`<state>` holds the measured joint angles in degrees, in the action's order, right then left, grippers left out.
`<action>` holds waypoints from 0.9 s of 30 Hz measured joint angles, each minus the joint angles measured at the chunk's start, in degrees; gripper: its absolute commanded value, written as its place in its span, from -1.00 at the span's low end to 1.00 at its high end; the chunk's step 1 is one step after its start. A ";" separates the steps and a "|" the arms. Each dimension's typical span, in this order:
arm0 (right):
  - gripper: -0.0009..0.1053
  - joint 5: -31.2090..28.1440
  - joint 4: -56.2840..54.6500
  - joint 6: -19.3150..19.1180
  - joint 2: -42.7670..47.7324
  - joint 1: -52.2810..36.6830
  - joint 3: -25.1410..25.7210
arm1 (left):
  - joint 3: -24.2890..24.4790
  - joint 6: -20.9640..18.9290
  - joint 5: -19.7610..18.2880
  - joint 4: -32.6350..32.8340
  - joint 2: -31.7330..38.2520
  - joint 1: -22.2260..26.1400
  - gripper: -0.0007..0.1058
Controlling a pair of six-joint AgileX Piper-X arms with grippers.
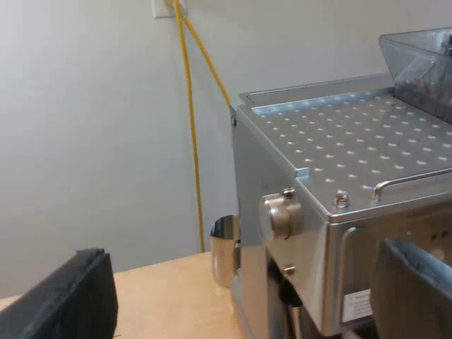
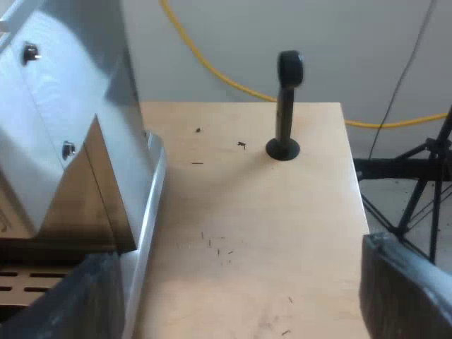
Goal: Place mug into machine
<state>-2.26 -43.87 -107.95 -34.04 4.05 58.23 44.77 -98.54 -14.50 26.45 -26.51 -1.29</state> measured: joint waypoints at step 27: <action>0.33 1.39 -2.76 -0.87 30.36 -1.85 -9.39 | 0.09 0.04 -1.74 24.07 23.78 -0.75 0.58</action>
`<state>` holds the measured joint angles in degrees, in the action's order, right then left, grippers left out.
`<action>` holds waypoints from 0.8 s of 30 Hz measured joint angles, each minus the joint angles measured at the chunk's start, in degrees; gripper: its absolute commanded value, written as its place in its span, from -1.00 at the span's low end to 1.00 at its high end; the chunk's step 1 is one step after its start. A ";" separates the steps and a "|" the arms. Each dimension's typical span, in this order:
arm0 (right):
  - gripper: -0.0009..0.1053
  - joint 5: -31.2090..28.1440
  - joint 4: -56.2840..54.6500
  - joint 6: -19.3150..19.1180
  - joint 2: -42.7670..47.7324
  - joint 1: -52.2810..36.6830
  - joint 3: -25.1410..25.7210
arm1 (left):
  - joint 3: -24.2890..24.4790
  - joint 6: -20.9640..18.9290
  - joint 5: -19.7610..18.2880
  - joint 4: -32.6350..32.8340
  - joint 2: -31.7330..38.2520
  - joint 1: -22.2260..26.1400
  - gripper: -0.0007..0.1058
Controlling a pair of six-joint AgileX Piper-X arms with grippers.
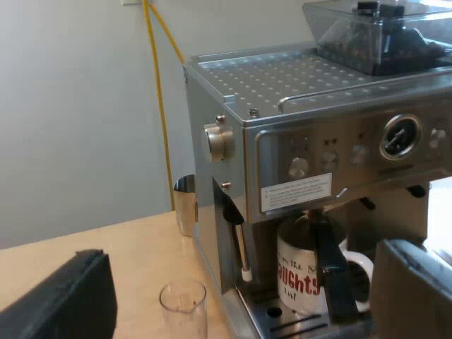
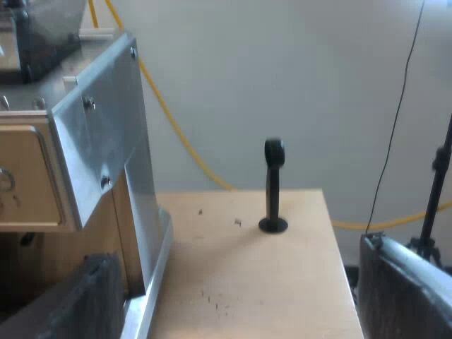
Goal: Place mug into machine
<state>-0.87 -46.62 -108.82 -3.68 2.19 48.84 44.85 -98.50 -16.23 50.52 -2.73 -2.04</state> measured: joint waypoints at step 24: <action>0.33 3.12 -7.78 0.07 4.12 0.00 -10.09 | -4.59 1.17 6.68 7.40 3.32 0.00 0.58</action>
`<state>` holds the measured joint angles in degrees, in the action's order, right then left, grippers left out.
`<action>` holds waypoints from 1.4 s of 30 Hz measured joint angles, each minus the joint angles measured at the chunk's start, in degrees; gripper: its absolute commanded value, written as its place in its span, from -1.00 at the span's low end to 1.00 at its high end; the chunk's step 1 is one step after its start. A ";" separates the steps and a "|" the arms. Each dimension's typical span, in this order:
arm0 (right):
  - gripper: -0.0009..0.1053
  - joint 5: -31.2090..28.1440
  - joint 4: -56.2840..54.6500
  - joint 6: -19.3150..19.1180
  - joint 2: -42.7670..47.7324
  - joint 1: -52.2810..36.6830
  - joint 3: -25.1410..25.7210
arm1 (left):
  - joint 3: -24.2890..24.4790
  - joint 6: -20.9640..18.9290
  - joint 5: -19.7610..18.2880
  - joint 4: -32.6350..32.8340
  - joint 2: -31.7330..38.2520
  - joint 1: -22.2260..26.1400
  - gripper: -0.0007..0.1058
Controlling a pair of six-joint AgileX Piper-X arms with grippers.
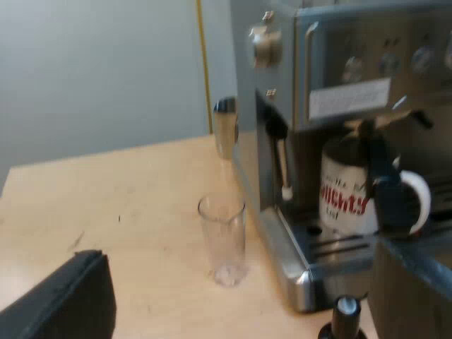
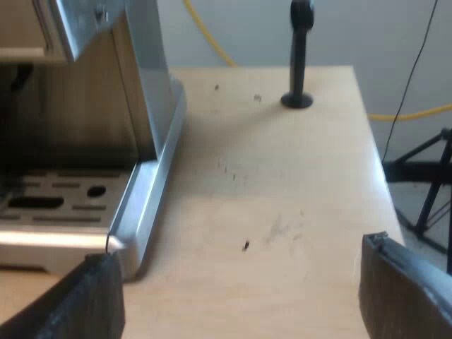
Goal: Place mug into machine
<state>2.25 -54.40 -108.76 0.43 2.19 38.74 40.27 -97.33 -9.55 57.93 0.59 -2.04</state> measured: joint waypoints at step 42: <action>0.33 0.00 1.93 1.20 -0.10 0.00 -8.42 | -12.78 0.00 0.16 -2.00 0.00 0.00 0.58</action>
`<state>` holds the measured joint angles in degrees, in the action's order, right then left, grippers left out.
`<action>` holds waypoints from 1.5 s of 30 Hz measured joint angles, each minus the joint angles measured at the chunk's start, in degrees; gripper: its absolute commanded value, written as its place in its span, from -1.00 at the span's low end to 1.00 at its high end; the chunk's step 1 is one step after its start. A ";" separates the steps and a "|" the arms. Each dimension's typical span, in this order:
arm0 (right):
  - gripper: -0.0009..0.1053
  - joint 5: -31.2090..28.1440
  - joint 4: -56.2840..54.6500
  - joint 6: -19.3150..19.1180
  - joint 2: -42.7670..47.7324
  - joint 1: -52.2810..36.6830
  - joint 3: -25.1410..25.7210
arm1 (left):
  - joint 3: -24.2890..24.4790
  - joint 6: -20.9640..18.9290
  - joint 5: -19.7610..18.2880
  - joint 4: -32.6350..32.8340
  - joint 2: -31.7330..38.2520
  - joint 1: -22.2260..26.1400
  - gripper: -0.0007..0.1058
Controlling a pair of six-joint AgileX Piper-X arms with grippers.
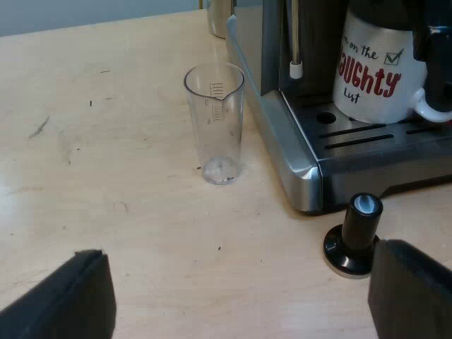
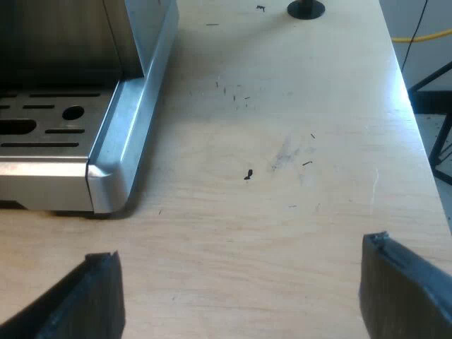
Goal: Place mug into machine
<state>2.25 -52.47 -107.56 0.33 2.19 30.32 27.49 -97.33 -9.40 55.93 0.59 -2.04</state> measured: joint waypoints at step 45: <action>0.33 0.00 -0.08 2.56 0.00 0.00 -4.30 | 0.00 0.00 0.00 0.00 0.00 0.00 0.58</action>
